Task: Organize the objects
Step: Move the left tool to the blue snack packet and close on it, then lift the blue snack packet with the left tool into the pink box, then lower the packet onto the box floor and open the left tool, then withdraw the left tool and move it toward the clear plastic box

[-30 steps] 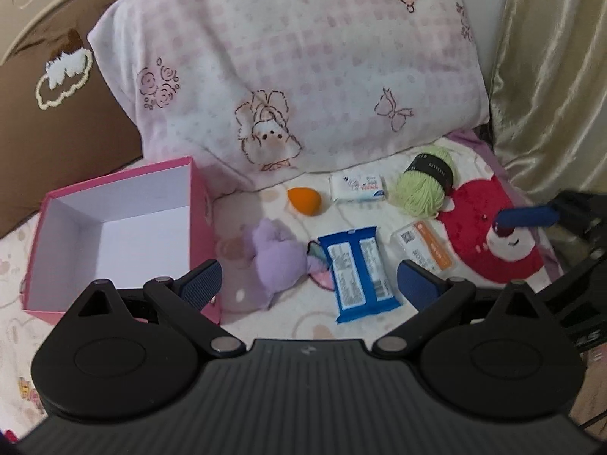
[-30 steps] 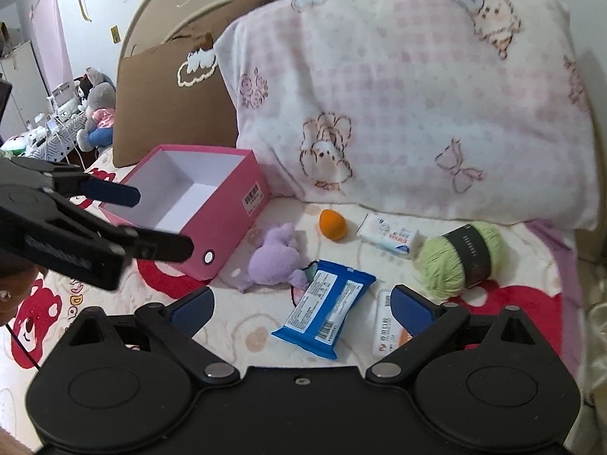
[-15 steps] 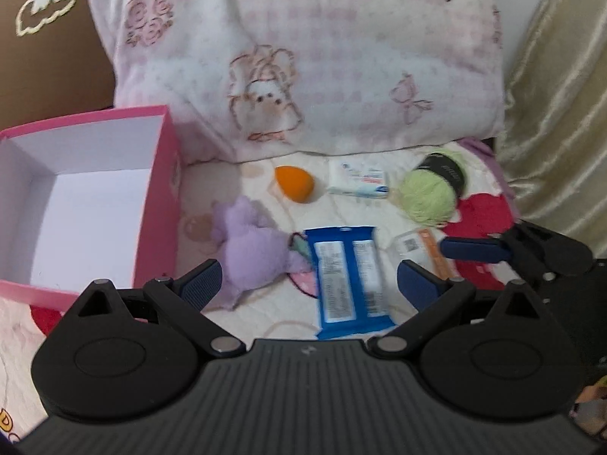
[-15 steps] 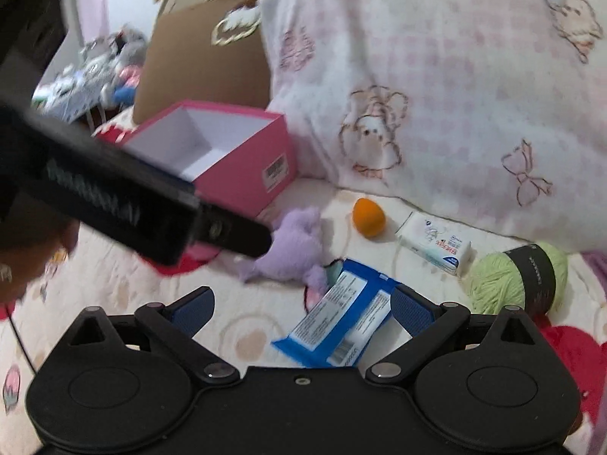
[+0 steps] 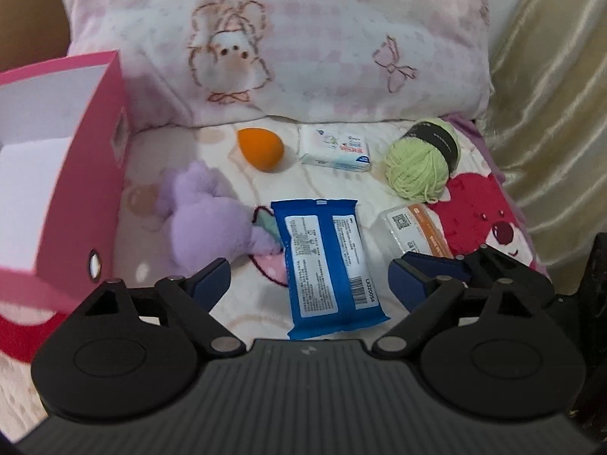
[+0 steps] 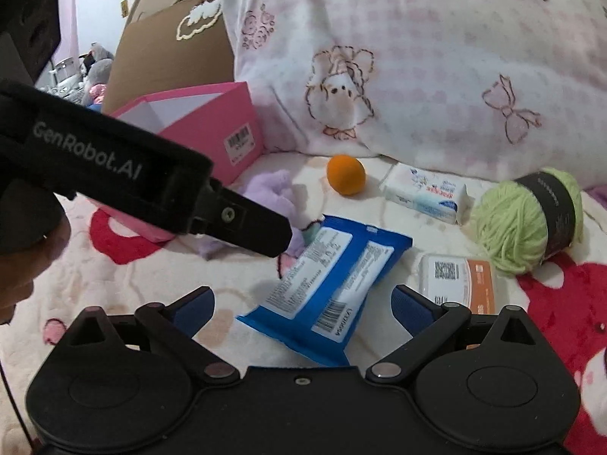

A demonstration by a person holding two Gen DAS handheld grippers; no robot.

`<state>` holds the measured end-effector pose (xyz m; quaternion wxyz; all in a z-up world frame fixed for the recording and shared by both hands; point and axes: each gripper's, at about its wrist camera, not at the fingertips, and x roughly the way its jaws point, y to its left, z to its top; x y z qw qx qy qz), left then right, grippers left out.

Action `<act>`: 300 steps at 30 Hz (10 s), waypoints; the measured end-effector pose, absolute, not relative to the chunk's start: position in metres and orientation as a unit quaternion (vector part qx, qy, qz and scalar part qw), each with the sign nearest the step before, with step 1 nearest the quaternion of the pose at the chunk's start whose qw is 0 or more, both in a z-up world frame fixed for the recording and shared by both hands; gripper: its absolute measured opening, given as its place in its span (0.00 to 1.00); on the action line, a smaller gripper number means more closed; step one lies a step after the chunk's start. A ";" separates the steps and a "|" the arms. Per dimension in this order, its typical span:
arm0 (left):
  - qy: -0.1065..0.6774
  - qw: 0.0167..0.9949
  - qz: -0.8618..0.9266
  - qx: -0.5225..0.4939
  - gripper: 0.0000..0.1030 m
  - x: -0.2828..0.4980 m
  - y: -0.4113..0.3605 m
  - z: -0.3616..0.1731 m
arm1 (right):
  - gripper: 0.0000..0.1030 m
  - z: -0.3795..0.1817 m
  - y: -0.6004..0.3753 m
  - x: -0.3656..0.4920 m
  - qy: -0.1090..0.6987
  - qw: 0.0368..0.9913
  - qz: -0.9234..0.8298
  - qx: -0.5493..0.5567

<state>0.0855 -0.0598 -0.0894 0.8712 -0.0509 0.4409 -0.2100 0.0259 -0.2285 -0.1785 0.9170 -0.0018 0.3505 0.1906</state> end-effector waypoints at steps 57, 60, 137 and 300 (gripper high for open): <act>0.515 0.825 -0.190 -0.135 0.23 0.066 -0.044 -0.115 | 0.64 -0.172 -0.197 0.002 0.414 0.880 0.230 0.036; 0.530 0.818 -0.188 -0.121 0.23 0.061 -0.038 -0.110 | 0.64 -0.168 -0.190 -0.004 0.422 0.874 0.238 0.043; 0.561 0.811 -0.037 -0.164 0.24 0.202 0.231 -0.092 | 0.60 -0.141 0.034 0.227 0.501 0.777 0.371 0.087; 0.552 0.802 -0.219 0.062 0.96 -0.022 -0.031 0.068 | 0.83 -0.034 -0.220 -0.050 0.497 0.826 0.243 -0.108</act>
